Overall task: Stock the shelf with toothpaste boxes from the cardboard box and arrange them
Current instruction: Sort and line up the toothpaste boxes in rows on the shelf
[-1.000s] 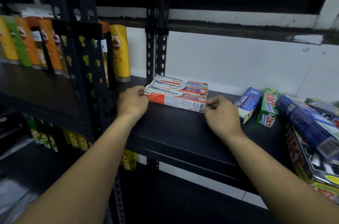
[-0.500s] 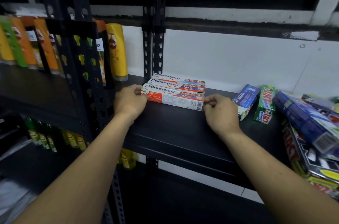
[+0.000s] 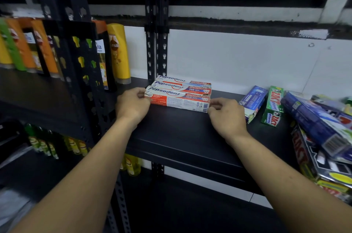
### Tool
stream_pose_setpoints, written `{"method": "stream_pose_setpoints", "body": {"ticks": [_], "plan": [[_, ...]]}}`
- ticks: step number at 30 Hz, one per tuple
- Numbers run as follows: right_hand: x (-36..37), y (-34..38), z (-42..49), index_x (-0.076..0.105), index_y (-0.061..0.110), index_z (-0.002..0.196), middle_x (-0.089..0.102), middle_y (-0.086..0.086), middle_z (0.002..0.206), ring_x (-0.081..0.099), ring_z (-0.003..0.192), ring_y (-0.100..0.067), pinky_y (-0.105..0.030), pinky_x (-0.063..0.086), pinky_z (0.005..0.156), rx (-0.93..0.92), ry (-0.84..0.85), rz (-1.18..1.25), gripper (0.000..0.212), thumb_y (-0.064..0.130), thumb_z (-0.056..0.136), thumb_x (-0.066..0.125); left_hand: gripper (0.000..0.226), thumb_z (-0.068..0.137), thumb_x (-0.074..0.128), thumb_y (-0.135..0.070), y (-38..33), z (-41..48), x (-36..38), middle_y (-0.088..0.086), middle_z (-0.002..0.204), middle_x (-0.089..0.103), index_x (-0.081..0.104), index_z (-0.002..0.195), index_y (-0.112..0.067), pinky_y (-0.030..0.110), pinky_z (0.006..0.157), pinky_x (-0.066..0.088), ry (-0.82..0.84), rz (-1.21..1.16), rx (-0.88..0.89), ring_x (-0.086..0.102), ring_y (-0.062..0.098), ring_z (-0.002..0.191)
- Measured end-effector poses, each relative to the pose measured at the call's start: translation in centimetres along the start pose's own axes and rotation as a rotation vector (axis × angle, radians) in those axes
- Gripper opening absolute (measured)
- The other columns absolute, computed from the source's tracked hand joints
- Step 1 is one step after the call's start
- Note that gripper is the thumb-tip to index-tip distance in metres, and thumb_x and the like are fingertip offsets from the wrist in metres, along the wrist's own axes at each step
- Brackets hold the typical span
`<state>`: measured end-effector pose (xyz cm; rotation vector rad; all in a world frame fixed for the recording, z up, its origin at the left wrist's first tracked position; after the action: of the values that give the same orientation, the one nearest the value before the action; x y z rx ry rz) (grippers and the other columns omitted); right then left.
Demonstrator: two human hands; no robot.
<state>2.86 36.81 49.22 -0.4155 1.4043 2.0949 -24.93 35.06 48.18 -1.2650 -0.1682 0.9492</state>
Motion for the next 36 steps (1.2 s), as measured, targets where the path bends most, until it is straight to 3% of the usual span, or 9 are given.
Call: {"method": "stream_pose_setpoints", "body": {"ticks": [9, 14, 19, 22, 26, 32, 36], "plan": [[0.0, 0.1, 0.0, 0.074, 0.014, 0.107, 0.076, 0.003, 0.097, 0.069, 0.093, -0.012, -0.02, 0.049, 0.082, -0.005, -0.005, -0.012, 0.026, 0.014, 0.085, 0.06, 0.026, 0.085, 0.066, -0.019, -0.1, 0.0, 0.0, -0.008, 0.103, 0.074, 0.074, 0.108, -0.025, 0.021, 0.088, 0.047, -0.005, 0.008, 0.006, 0.066, 0.008, 0.098], [-0.1, 0.3, -0.3, 0.073, 0.014, 0.108, 0.075, 0.003, 0.1, 0.068, 0.094, -0.012, -0.017, 0.044, 0.078, 0.003, 0.01, -0.007, 0.026, 0.015, 0.086, 0.061, 0.025, 0.085, 0.066, -0.019, -0.1, 0.0, -0.1, -0.006, 0.104, 0.074, 0.074, 0.108, -0.023, 0.022, 0.087, 0.048, -0.016, 0.001, 0.009, 0.066, 0.009, 0.097], [0.0, 1.1, -0.8, 0.061, 0.022, 0.125, 0.067, 0.009, 0.119, 0.06, 0.113, -0.012, -0.015, 0.035, 0.083, -0.033, 0.069, 0.006, 0.037, 0.026, 0.088, 0.063, 0.032, 0.086, 0.068, -0.025, -0.4, 0.0, -0.3, -0.003, 0.111, 0.072, 0.07, 0.117, -0.018, 0.026, 0.095, 0.049, -0.059, -0.047, 0.005, 0.064, 0.01, 0.1], [0.6, 1.2, -0.9, 0.052, 0.028, 0.132, 0.064, 0.011, 0.126, 0.057, 0.118, -0.016, -0.022, 0.037, 0.085, -0.035, 0.154, -0.016, 0.047, 0.034, 0.088, 0.064, 0.035, 0.086, 0.066, -0.03, -0.4, 0.1, -0.3, -0.002, 0.114, 0.072, 0.069, 0.119, -0.018, 0.031, 0.099, 0.05, -0.051, -0.062, 0.008, 0.064, 0.012, 0.105], [1.2, 1.0, -0.8, 0.043, 0.034, 0.134, 0.064, 0.013, 0.125, 0.058, 0.117, -0.018, -0.031, 0.042, 0.091, -0.005, 0.217, -0.01, 0.054, 0.038, 0.085, 0.065, 0.035, 0.088, 0.064, -0.033, -0.6, 0.3, -0.2, -0.004, 0.114, 0.07, 0.069, 0.12, -0.019, 0.025, 0.092, 0.047, -0.047, -0.074, -0.007, 0.062, 0.011, 0.105], [2.3, 0.4, 0.2, 0.035, 0.029, 0.137, 0.06, 0.007, 0.129, 0.054, 0.121, -0.022, -0.031, 0.039, 0.087, 0.088, 0.274, -0.031, 0.067, 0.044, 0.08, 0.068, 0.024, 0.088, 0.057, -0.035, -0.9, 1.2, 0.7, -0.019, 0.086, 0.064, 0.073, 0.1, -0.023, 0.025, 0.076, 0.039, 0.025, -0.069, -0.006, 0.06, 0.01, 0.093], [2.9, -0.3, 1.5, 0.035, 0.025, 0.129, 0.059, 0.003, 0.126, 0.052, 0.122, -0.026, -0.041, 0.043, 0.101, 0.199, 0.292, -0.028, 0.073, 0.049, 0.07, 0.071, 0.027, 0.079, 0.053, -0.042, -0.6, 1.8, 1.3, -0.022, 0.086, 0.063, 0.072, 0.091, -0.027, 0.03, 0.079, 0.043, 0.058, -0.046, -0.013, 0.06, 0.013, 0.095]]}}
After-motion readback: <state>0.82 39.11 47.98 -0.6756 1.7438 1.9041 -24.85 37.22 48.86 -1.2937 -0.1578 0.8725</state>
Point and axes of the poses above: each hand's wrist, its own z-axis towards the middle knuckle, its own x-axis out of the palm, y = z × x, the point moved 6 cm from there along z, towards the middle knuckle
